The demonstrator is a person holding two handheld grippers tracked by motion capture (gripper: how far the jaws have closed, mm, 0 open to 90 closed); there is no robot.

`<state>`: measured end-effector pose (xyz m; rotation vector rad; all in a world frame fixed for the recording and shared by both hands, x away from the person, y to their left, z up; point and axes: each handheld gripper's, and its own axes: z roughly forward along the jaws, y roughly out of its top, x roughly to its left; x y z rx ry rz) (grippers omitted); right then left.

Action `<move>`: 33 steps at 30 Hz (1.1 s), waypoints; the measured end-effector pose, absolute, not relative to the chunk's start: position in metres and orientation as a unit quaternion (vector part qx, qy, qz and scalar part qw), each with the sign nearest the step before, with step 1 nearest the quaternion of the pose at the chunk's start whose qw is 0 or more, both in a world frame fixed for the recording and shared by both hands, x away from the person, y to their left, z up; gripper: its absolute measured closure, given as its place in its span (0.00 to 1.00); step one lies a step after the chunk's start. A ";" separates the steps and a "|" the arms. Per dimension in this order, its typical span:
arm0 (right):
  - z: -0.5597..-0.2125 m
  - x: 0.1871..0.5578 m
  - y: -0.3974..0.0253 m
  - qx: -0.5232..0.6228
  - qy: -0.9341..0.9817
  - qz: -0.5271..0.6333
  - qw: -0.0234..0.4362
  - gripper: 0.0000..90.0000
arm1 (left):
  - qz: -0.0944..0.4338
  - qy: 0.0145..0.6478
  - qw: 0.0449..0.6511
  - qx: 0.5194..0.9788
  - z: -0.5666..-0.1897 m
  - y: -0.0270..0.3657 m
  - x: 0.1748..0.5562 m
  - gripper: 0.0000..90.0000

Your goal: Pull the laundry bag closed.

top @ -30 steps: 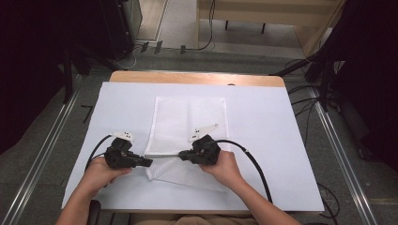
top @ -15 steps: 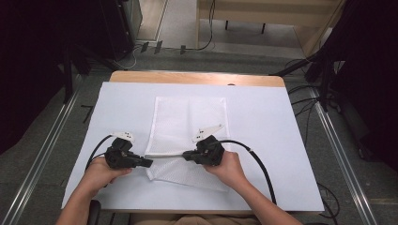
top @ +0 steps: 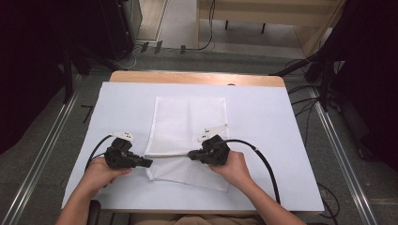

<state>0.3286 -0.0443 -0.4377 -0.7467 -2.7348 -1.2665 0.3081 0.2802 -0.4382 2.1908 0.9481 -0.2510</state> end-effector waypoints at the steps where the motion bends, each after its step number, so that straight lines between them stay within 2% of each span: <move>1: -0.438 0.328 -0.045 -0.241 -0.881 -0.407 0.018 0.98 | -0.098 0.368 0.362 0.851 -0.438 0.280 0.308 0.98; 33: -0.439 0.323 -0.066 -0.250 -0.881 -0.402 0.015 0.98 | -0.096 0.368 0.358 0.853 -0.437 0.281 0.307 0.97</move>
